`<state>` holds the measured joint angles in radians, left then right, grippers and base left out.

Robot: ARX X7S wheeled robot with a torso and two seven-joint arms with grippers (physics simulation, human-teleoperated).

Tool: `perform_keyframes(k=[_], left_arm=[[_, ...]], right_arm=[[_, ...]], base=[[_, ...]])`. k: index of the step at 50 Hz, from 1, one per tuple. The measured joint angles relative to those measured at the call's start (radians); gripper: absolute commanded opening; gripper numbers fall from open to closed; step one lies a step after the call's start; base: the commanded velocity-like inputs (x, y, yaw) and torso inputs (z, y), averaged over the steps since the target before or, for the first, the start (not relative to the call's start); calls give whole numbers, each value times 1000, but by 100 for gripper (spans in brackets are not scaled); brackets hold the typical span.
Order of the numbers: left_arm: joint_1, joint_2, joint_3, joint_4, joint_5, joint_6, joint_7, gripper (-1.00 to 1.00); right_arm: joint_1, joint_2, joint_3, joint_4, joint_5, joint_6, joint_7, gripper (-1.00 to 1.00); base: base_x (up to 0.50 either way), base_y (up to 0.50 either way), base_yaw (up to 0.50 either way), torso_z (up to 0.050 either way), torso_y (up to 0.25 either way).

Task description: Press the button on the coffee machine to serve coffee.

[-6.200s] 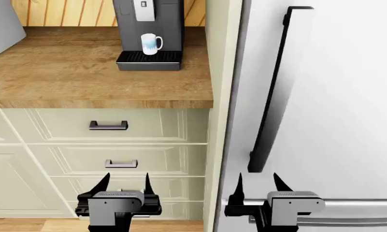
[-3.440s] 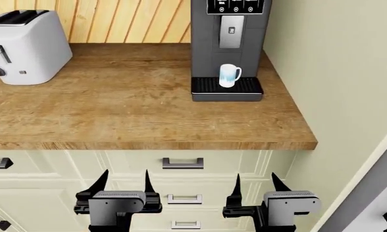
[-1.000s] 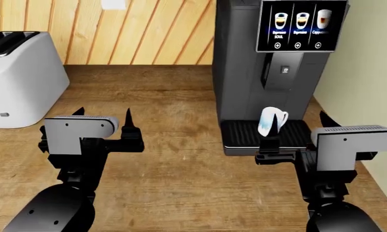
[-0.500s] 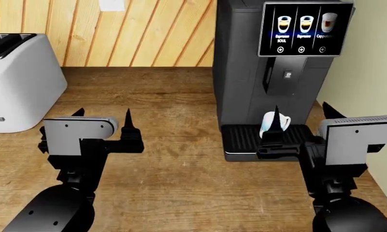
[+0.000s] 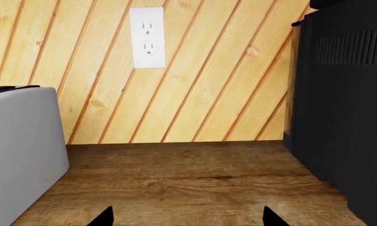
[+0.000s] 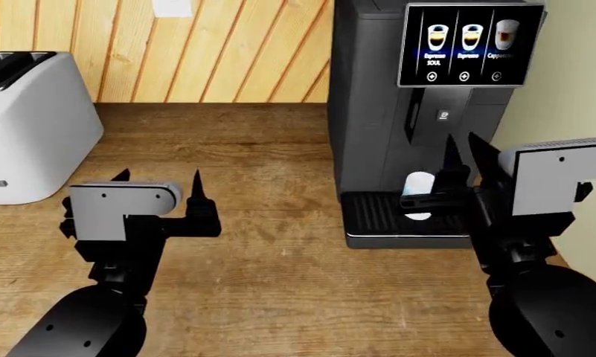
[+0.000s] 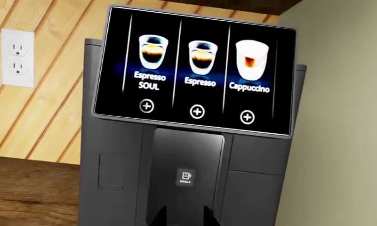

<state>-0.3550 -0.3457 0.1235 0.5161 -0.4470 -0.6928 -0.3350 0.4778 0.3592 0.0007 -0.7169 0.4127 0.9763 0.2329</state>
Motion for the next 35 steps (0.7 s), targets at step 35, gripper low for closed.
perform_keyframes(k=[35], left_arm=[[2,-8,0,-7,-6,13,-9,100]], right_arm=[[96,16,-40,64,0,8,-3,-100]], base=[[0,0,0,0,0]])
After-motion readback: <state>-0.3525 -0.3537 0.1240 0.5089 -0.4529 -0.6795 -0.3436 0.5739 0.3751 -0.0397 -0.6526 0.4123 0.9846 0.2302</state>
